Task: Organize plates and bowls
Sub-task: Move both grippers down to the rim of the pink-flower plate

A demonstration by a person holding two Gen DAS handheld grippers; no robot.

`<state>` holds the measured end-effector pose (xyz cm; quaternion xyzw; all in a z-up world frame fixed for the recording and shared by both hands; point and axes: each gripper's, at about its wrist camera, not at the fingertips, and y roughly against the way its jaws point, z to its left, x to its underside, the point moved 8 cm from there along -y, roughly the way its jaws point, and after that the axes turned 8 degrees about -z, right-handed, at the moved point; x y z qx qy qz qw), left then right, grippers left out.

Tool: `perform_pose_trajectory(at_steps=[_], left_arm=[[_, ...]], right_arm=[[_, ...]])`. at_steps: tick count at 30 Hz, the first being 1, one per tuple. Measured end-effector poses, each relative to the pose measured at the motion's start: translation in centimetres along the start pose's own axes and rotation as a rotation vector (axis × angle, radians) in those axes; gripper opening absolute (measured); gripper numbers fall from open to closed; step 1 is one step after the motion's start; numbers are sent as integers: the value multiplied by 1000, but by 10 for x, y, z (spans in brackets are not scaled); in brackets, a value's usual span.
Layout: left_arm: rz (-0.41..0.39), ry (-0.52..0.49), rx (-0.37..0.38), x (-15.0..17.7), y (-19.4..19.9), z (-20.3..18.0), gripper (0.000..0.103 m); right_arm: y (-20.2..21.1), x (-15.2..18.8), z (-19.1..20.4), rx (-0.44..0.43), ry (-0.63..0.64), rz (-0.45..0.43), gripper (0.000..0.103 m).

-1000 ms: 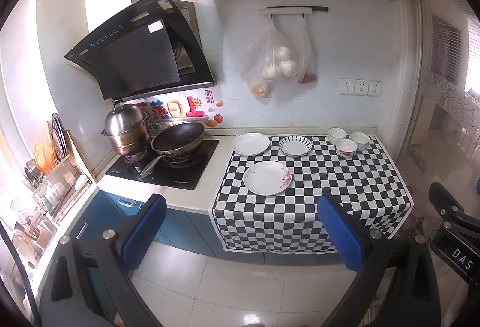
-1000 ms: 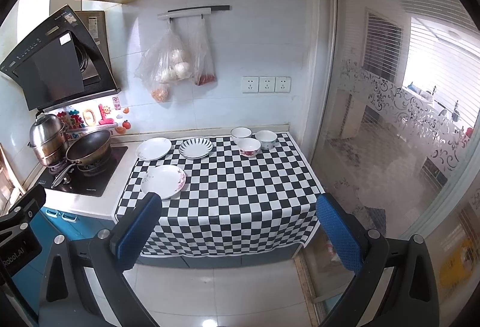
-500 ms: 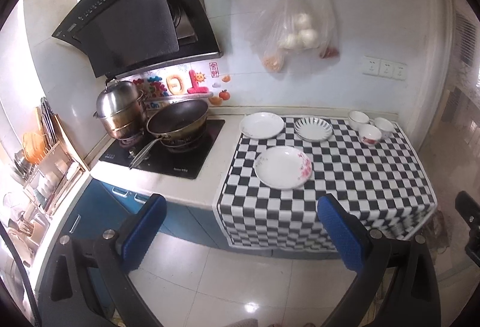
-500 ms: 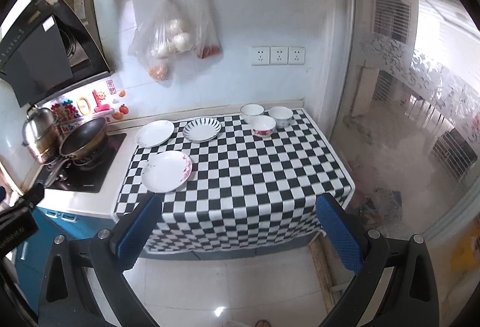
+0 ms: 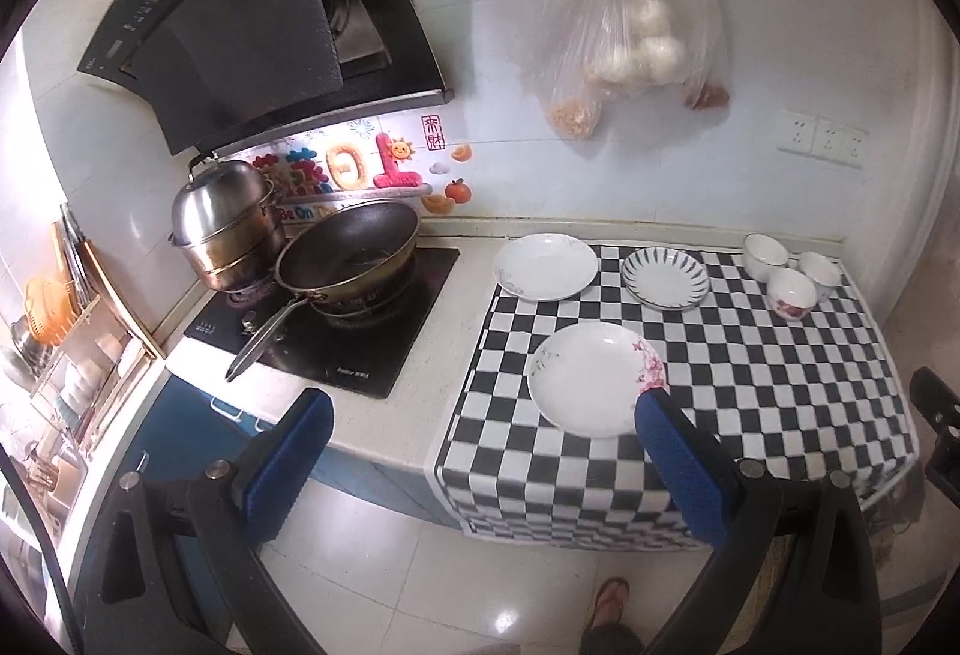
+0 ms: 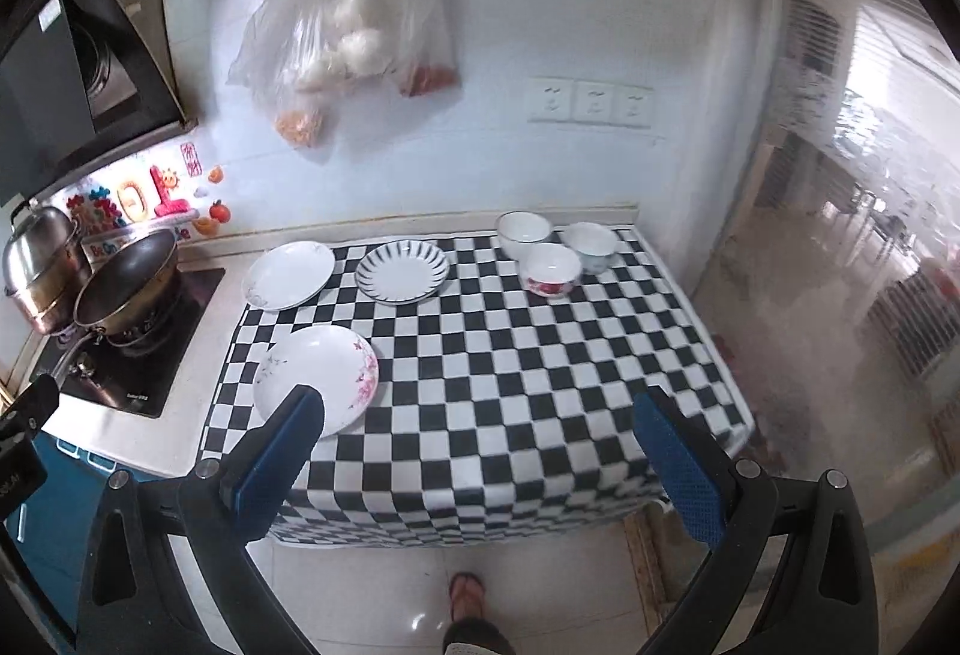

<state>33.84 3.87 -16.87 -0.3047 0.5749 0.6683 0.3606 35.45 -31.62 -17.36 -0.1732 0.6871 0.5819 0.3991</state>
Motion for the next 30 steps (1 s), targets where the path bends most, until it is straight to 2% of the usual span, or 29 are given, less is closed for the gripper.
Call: perform_pose_trajectory(at_steps=[5,9,17,24,30], left_arm=[[65,4,-10,-4,-63,-18,103],[154,15,-4,-5,-126,-39,103],[302,19,-8,6,-221,-63,103],[433,2,2,30,-295,-75,103],[570,15,18,66,-346,-76,103]], right_arm=[[-72,-10,30,-52,44,55,103],[-139,-18,53,-104,79,121,103],[-271,-19,83,-169,141,255,103],[-369,20,96,-208,158,427,103],[-420,64,114,-260,159,551,103]])
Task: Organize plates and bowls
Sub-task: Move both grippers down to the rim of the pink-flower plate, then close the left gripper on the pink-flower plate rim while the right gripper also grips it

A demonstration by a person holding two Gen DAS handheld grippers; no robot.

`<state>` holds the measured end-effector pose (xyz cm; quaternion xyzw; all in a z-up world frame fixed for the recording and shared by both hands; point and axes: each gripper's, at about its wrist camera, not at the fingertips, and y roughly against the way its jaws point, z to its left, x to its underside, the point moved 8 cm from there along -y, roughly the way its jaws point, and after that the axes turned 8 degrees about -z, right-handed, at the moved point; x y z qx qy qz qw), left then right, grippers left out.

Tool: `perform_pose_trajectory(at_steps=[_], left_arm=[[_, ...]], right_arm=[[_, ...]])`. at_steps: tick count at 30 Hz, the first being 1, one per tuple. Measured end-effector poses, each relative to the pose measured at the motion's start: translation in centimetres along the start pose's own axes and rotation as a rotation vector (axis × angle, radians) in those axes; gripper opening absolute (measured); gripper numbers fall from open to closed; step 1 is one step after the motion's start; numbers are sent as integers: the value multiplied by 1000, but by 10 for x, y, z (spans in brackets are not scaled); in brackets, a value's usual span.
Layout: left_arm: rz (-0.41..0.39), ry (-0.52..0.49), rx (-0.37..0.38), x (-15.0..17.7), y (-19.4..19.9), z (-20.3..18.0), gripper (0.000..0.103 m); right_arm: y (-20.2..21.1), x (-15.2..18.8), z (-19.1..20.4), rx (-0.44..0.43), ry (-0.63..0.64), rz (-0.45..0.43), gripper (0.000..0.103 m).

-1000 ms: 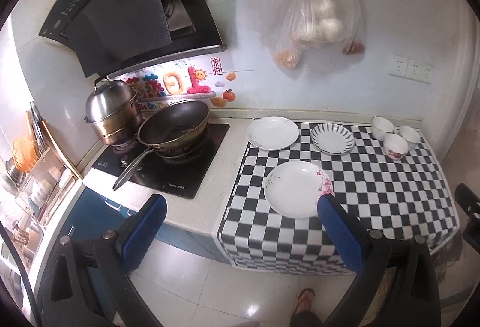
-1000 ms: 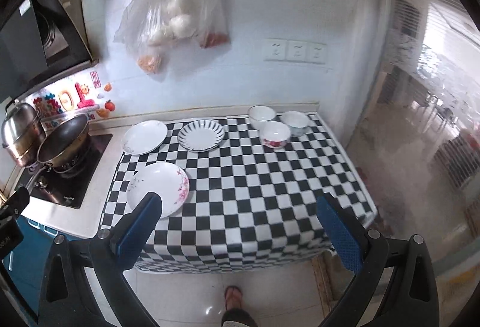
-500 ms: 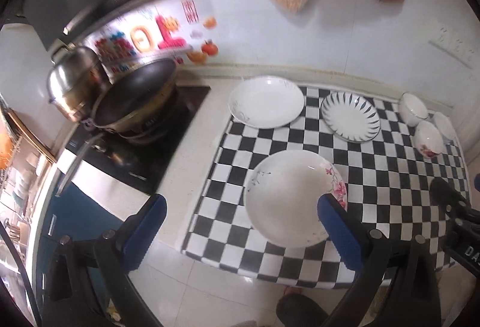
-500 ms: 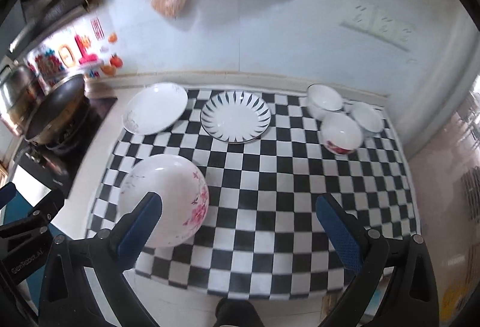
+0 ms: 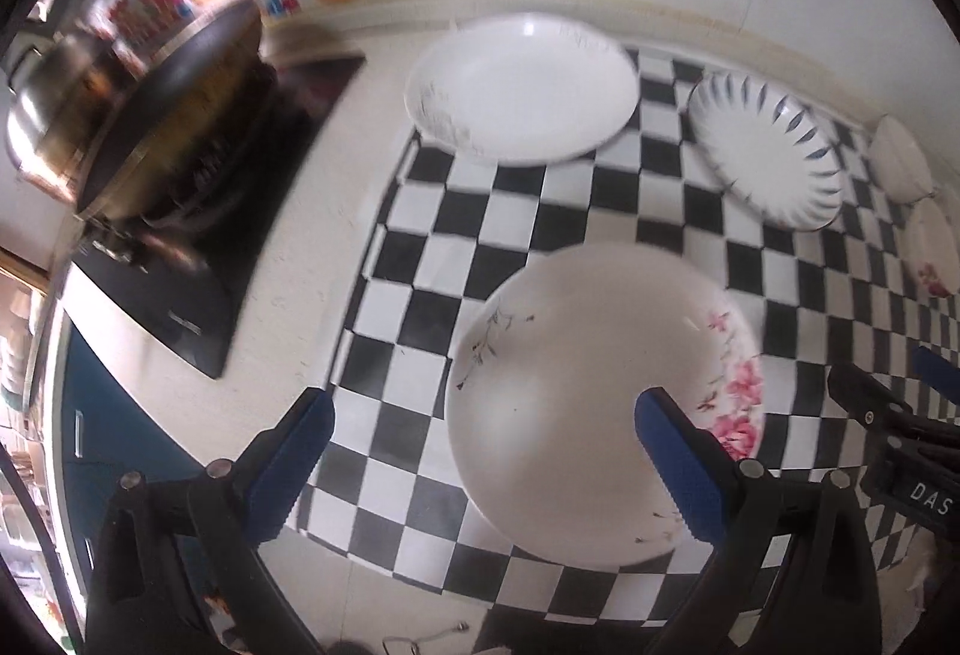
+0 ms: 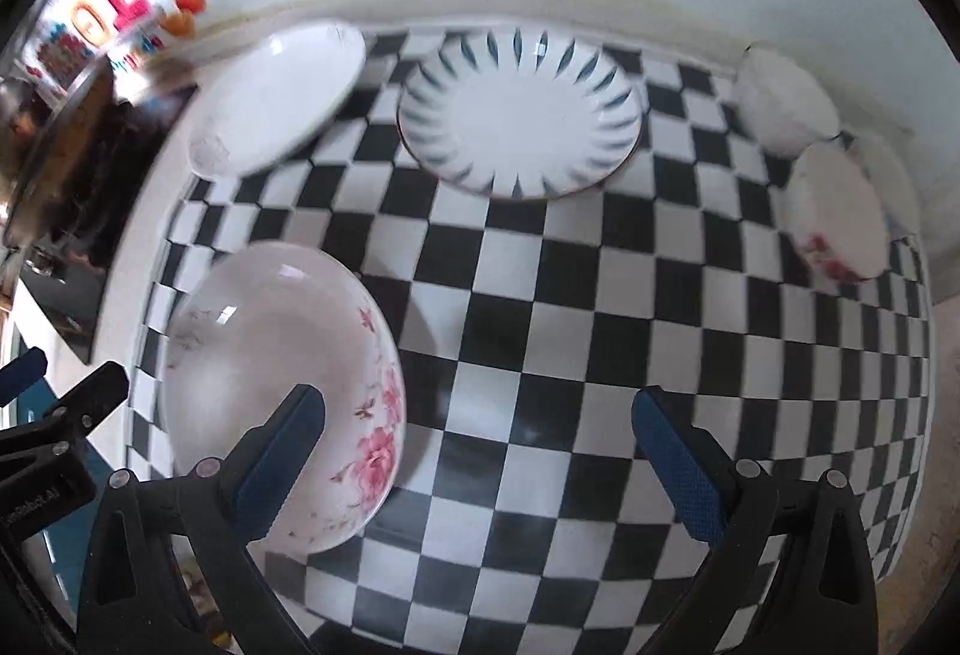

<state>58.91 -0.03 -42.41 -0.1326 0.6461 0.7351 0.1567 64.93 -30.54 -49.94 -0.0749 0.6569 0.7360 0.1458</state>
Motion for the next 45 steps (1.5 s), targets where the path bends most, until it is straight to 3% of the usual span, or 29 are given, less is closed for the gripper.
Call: perform_pose_trajectory(at_steps=[4,11,15,19,22,25,27,28,31,32,45], left_arm=[[59,-1,3,5,-32,6,103],[186,18,84,16,-82,12,99],[250,37,157,24,-102,14,90],[285,34,225,26,-112,12,68],[287,28,259,22,-115,11,60],[279,6,278,13,-112,10,50],[281,1,307,7,-109,8,39],[285,-3,321,5,-108,7,37],[280,-10,321,1,-107,5,37],[276,-13,323,0,-106,4,37],[284,-50,299,9,-104,-15,36]], right_arm=[[-33,6,9,-64,-45,74,103],[-72,19,23,-120,-108,194,102],[-86,27,29,-143,-149,245,93],[-97,35,39,-201,-191,302,88],[-100,32,46,-216,-194,288,80],[-102,31,54,-229,-183,298,61],[-101,31,61,-247,-184,313,38],[-101,32,63,-245,-189,322,36],[-101,33,64,-228,-194,315,32],[-100,33,60,-222,-193,313,25],[-90,51,26,-275,-308,344,22]])
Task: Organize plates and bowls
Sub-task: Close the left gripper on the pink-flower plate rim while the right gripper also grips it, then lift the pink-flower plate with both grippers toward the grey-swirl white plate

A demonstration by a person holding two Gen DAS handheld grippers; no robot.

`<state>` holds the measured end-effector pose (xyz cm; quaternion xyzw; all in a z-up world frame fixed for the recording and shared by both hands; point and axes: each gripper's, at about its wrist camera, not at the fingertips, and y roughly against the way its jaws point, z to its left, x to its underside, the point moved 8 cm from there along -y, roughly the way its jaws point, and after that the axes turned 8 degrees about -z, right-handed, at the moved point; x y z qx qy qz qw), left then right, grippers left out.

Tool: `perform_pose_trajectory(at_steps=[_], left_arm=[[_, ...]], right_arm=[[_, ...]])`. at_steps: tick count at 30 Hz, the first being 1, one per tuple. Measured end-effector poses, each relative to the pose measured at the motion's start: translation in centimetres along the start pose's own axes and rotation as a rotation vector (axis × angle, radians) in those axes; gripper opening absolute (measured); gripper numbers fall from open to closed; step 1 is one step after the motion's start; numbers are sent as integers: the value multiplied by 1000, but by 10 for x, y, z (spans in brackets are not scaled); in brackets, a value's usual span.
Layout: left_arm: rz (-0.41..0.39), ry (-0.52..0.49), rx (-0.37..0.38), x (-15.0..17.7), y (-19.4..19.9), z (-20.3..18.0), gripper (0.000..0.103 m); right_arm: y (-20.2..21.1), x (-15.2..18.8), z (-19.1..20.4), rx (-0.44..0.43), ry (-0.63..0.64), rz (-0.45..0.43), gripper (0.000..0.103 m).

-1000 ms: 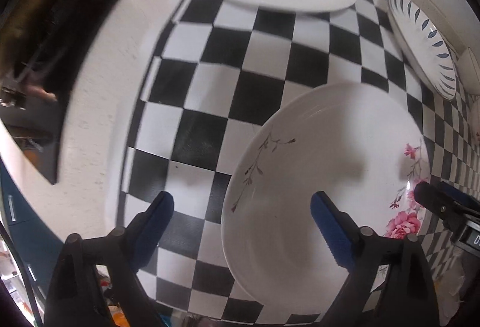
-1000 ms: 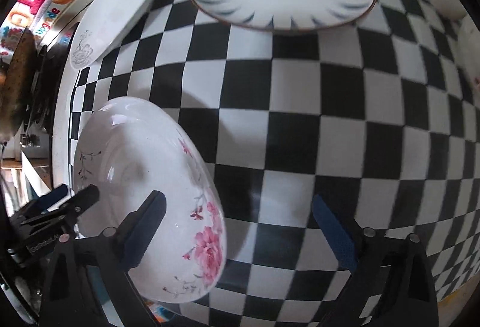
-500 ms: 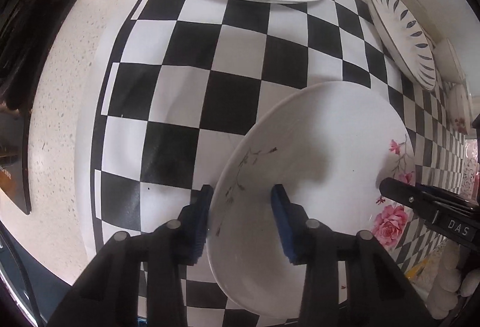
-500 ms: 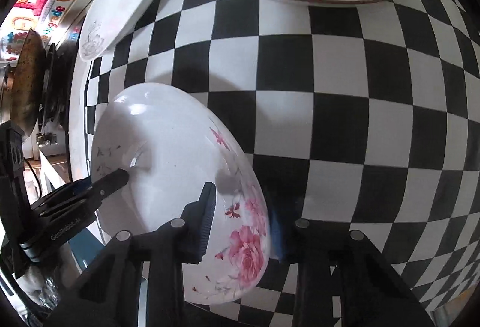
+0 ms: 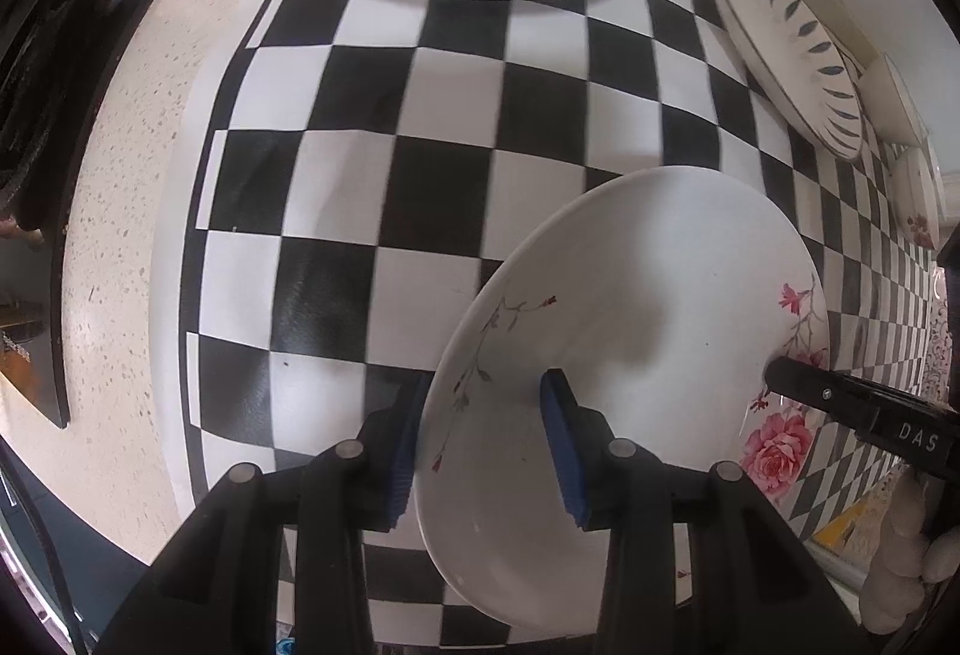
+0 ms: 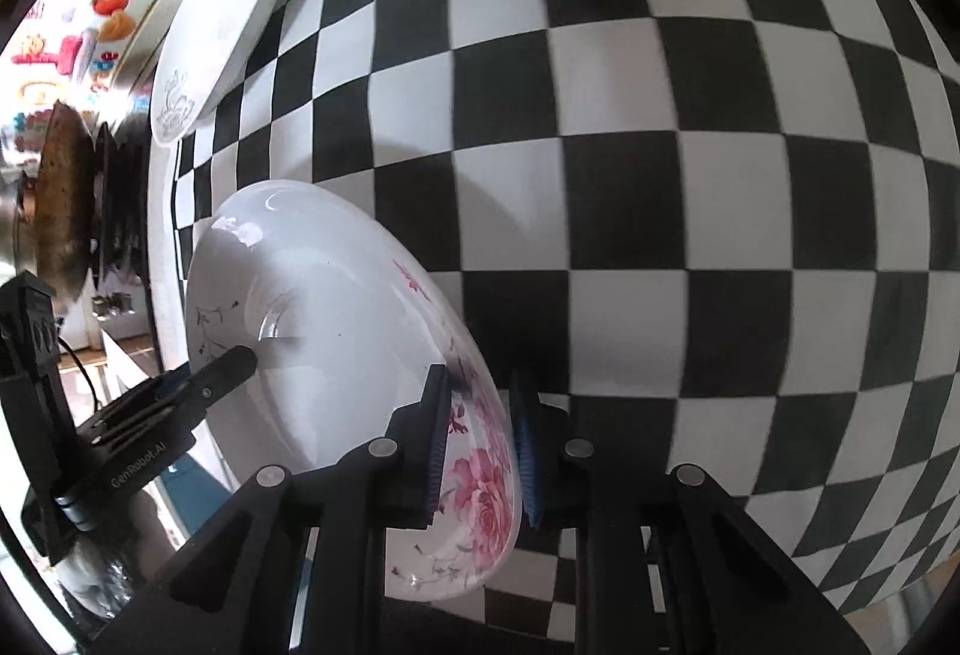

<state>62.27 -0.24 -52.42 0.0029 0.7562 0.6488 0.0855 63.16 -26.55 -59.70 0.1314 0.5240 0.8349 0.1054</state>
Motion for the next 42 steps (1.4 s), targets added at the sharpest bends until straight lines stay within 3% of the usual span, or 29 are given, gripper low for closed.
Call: perform_pose_trajectory(at_steps=[9,16,26,34,42], left_arm=[[-7,-64,18,-8,5,-70,36],[14,-162,35,-14,-9,-145,36],[104,-251,16,-5,-53,-225,36],[126,-247,-11,-11,-69,-239,36],[128,-226,-37,-13,-75,-252,36]], right_arm=[[47,-1,-48,-21,-57,-48,22],[96,-9,-125,-11,-121,-100,22],[111,-2,-217,18,-189,-89,22],[109,-3,-234,19,-188,-74,22],[99,-6,-219,22,-186,-67,22]])
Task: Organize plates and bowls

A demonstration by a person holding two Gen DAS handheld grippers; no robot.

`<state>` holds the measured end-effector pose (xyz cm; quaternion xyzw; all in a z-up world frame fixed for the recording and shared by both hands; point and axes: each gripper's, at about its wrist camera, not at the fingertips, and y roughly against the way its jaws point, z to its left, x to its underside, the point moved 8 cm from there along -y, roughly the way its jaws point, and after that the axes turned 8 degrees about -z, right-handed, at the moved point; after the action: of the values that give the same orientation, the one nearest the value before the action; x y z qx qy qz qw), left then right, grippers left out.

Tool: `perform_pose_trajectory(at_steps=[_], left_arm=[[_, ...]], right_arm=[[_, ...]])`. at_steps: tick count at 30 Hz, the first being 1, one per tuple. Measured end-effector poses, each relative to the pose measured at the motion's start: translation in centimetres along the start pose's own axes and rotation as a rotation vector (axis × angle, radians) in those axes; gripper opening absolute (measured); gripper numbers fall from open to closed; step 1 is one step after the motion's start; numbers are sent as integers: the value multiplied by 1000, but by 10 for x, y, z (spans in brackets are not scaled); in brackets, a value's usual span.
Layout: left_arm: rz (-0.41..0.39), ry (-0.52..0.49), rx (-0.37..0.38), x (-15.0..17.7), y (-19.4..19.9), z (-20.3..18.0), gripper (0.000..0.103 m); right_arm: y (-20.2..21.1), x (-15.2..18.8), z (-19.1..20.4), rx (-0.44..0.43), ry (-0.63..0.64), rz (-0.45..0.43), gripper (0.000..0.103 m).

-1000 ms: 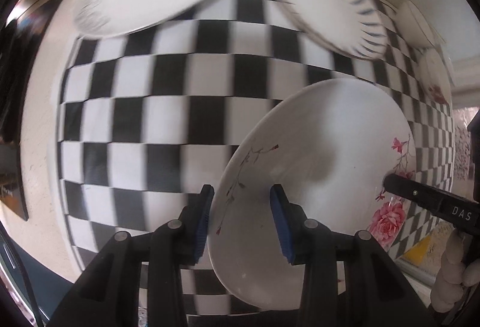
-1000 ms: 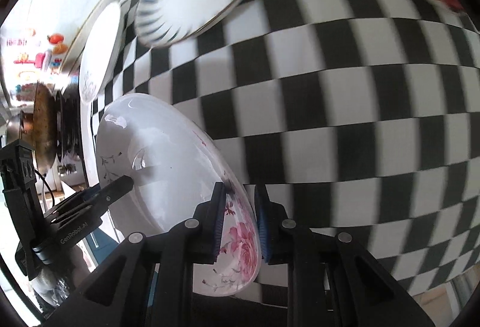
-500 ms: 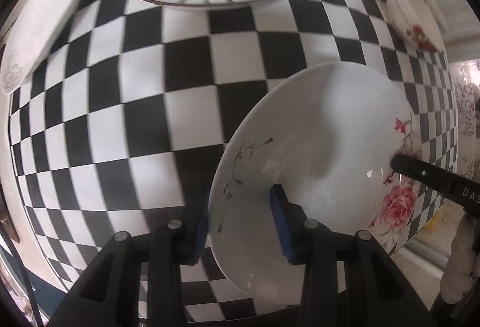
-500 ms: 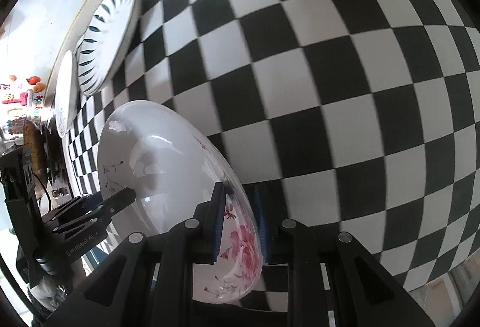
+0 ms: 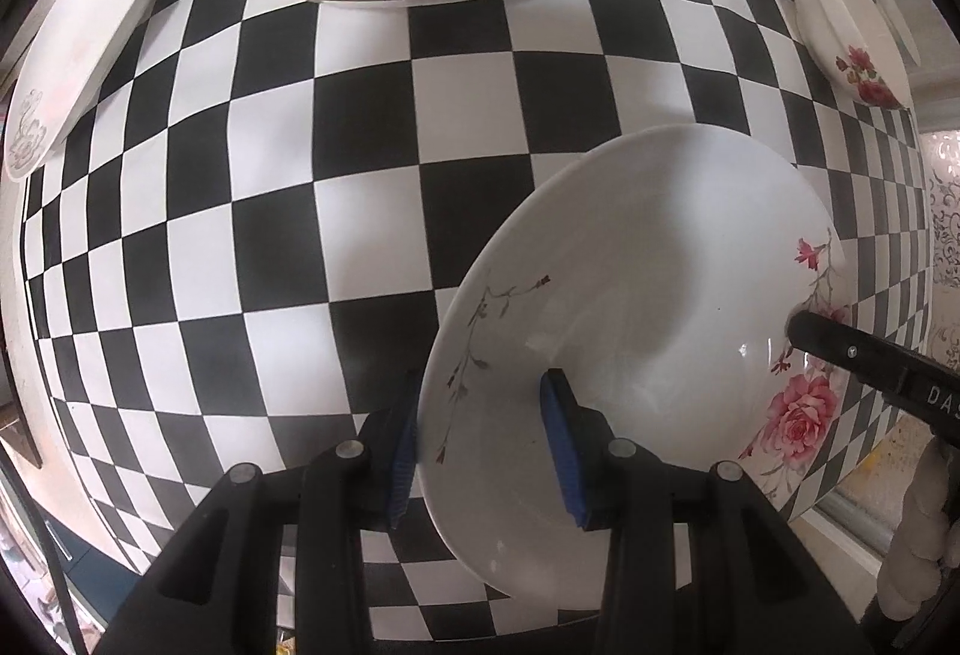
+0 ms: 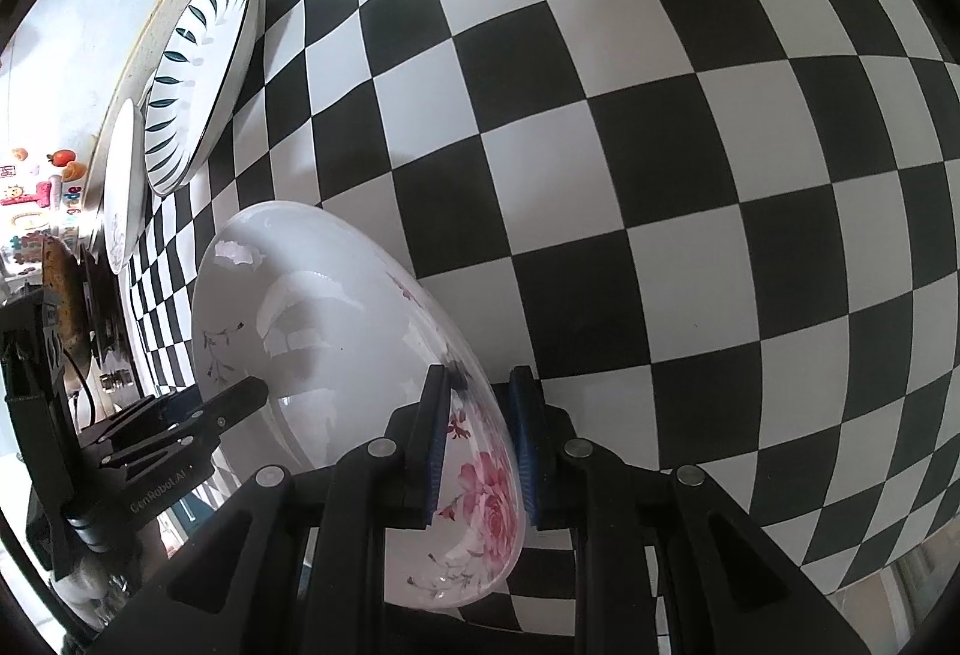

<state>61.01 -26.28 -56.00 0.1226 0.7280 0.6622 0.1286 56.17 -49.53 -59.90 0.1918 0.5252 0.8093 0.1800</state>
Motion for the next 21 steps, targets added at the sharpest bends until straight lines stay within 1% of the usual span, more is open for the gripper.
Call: perform_pose_trajectory(at_steps=[6,9,10,11,15,17,20,21], left_arm=[[8,14,3,-3,-6,-3,36],[15,37,17,1,-2,8,36],[11,49,14,5,6,18,36],[-1,58,6,4,11,22,36],[-98,91,-28,-13,46,42,36],[-154,94,-50,-21,66,51,36],[-247,95,-88,-33,101,64,36],[-282,102,-98,-37,113,71,37]], right_arm=[[-1,-3,4,6,18,7,22],[-1,-3,4,14,27,14,23],[0,-3,5,27,39,12,23],[2,-3,7,44,57,3,23],[21,-11,20,111,149,-54,23],[36,-18,32,131,193,-98,23],[58,-29,60,144,264,-160,23],[66,-33,73,139,289,-181,27]])
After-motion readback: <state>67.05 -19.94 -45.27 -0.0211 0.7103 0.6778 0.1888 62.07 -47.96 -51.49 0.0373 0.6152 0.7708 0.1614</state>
